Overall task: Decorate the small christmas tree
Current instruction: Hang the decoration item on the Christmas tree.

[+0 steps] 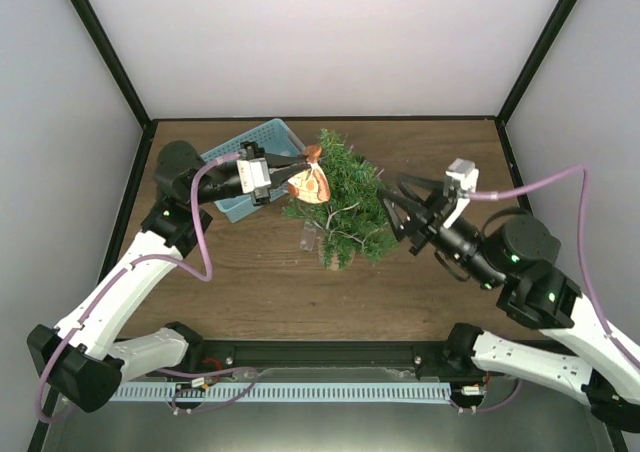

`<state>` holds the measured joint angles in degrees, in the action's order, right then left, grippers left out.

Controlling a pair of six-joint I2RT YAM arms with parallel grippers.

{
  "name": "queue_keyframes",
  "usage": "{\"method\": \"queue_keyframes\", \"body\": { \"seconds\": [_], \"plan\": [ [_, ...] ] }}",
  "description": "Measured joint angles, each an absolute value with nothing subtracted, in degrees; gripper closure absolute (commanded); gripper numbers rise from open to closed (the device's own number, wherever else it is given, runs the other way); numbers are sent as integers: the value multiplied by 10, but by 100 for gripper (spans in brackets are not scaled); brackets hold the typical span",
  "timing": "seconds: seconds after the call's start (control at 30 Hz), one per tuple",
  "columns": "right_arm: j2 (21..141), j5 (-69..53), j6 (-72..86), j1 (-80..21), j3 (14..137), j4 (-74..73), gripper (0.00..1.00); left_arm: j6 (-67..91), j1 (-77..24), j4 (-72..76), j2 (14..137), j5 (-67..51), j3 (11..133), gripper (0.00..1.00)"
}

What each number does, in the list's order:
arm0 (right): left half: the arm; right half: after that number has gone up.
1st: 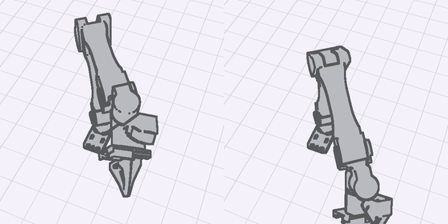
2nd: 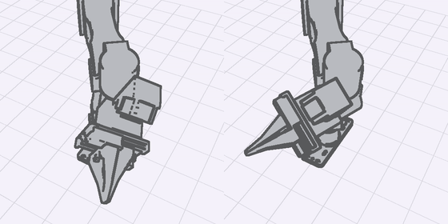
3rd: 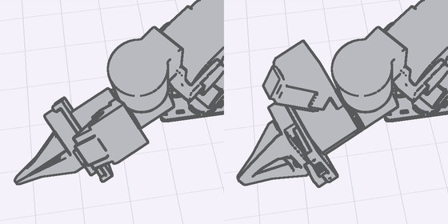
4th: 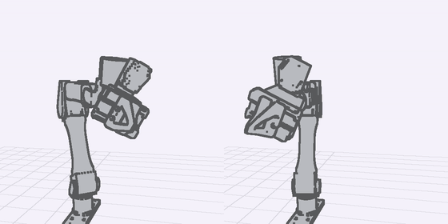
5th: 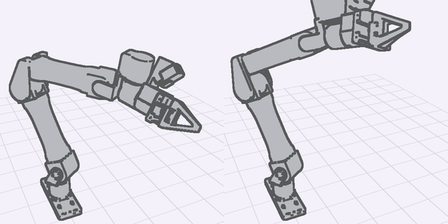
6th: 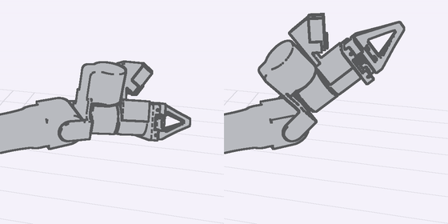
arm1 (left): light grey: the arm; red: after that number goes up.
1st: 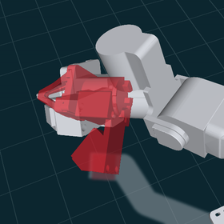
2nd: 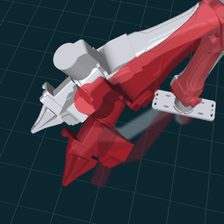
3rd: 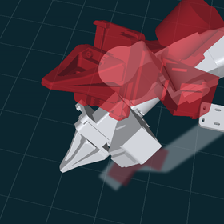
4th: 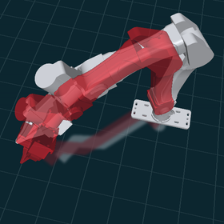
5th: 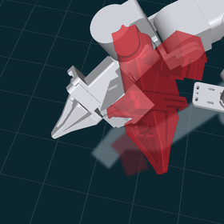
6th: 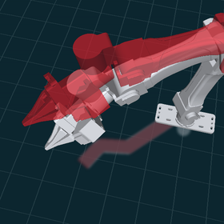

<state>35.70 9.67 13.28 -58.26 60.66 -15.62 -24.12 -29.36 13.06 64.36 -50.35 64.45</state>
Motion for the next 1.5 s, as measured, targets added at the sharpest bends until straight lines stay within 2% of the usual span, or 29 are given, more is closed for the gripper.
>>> {"method": "queue_keyframes", "body": {
  "seconds": [0.1, 0.2, 0.37, 0.6, 1.03, 1.2, 1.33, 1.4, 1.43, 1.5],
  "plan": [
    [427, 105, 153, -583, 668, -136, 72, -242, -294, 136, 640, -501, 642, 96],
    [490, 110, 164, -583, 735, -134, 78, -243, -294, 137, 633, -499, 637, 96],
    [580, 126, 165, -583, 829, -138, 80, -243, -294, 140, 624, -498, 636, 96],
    [652, 138, 168, -583, 890, -176, 83, -243, -294, 140, 623, -498, 636, 96],
    [674, 149, 184, -583, 929, -246, 84, -243, -294, 141, 623, -498, 636, 96],
    [678, 158, 189, -583, 930, -253, 80, -243, -294, 141, 623, -498, 636, 96],
    [683, 166, 190, -583, 930, -262, 85, -243, -294, 141, 623, -498, 635, 96],
    [685, 166, 191, -583, 930, -268, 90, -244, -294, 141, 623, -498, 635, 96],
    [685, 166, 192, -583, 930, -270, 96, -244, -294, 141, 623, -498, 635, 96],
    [685, 166, 192, -583, 930, -272, 99, -244, -294, 141, 623, -498, 635, 96]
  ]
}}
